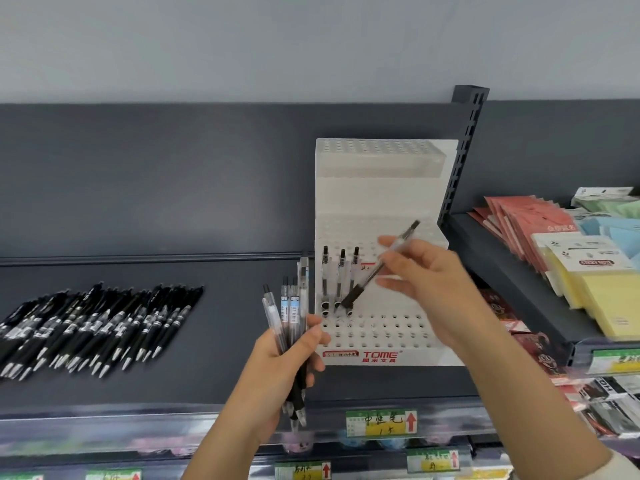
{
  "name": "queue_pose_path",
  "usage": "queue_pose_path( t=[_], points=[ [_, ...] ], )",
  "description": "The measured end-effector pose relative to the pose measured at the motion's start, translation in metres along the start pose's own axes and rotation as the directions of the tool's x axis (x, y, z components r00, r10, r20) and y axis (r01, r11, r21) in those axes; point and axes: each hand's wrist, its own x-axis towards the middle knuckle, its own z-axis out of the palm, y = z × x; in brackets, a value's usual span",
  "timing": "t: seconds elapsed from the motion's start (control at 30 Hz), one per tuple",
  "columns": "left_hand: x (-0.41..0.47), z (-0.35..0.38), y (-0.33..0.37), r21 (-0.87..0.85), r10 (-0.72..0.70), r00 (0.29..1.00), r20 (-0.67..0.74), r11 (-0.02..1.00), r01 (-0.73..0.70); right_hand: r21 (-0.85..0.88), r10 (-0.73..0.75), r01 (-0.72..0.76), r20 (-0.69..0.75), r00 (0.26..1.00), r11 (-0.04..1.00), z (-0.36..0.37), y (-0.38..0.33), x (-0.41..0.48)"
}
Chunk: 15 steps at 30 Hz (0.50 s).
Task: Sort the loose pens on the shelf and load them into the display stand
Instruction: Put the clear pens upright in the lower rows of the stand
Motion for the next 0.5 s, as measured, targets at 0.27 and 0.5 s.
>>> queue_pose_path(
  t=[0.27, 0.5],
  points=[
    [0.003, -0.007, 0.001, -0.054, 0.018, 0.997, -0.081, 0.998, -0.022, -0.4, -0.342, 0.234, -0.223, 0.913, 0.886, -0.003, 0.012, 0.014],
    [0.001, -0.009, 0.002, -0.057, 0.02, 0.996, -0.084, 0.998, -0.025, -0.626, -0.406, 0.25, -0.118, 0.906, 0.739, 0.012, 0.035, 0.017]
  ],
)
